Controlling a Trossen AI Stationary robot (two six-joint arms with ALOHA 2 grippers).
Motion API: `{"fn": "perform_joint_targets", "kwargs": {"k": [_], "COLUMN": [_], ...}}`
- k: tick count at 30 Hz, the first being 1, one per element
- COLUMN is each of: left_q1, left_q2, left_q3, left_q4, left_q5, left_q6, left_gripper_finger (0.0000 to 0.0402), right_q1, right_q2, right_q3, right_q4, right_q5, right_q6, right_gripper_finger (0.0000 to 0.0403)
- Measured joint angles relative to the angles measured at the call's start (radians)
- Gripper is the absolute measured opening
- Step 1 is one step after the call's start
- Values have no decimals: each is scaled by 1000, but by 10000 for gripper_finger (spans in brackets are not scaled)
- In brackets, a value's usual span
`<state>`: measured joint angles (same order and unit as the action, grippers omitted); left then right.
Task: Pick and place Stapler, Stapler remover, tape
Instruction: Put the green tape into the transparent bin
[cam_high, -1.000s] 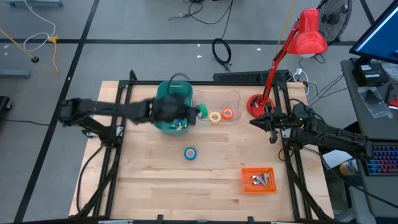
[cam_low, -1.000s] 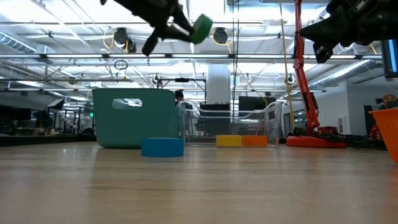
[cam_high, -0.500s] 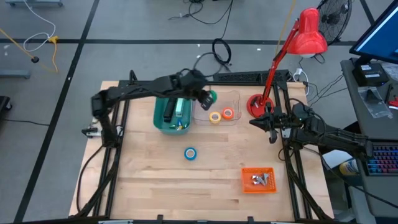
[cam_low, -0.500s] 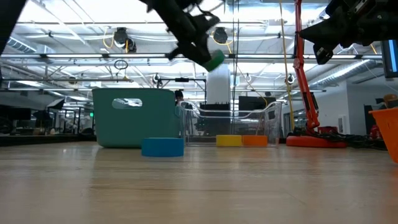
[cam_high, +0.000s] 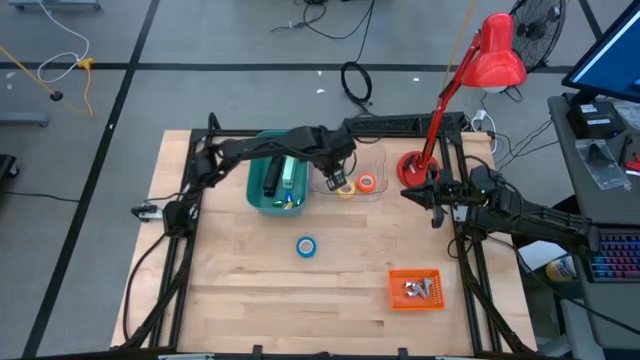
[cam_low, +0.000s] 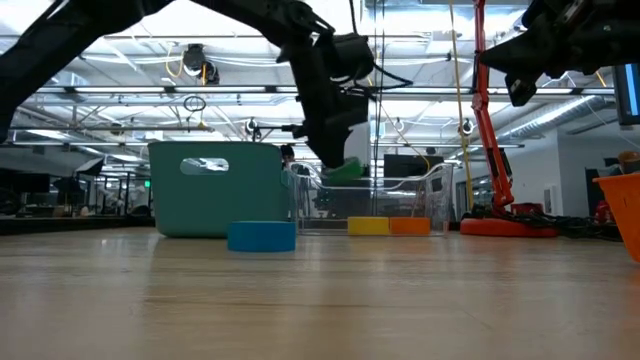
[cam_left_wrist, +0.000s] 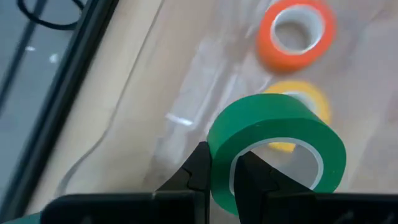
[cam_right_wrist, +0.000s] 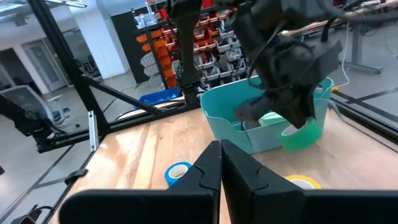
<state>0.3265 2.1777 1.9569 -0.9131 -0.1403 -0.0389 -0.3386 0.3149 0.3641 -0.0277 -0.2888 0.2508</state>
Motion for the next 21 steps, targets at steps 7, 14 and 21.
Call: {"fn": "perform_joint_targets", "kwargs": {"k": [7,14,21], "left_q1": [3,-2,-4], "left_q2": [38,48,67], "left_q3": [16,17,17], "left_q4": [-95,-79,-69], "left_q5": [-54,-53,-53], "left_q6": [121,210,256], "left_gripper_finger": [36,36,36], "right_q1": [0,0,0], "right_q2": [0,0,0], "right_q3": [0,0,0], "right_q4": [0,0,0], "right_q5": [7,7,7], "right_q6": [9,25,25], "right_gripper_finger": [0,0,0]}}
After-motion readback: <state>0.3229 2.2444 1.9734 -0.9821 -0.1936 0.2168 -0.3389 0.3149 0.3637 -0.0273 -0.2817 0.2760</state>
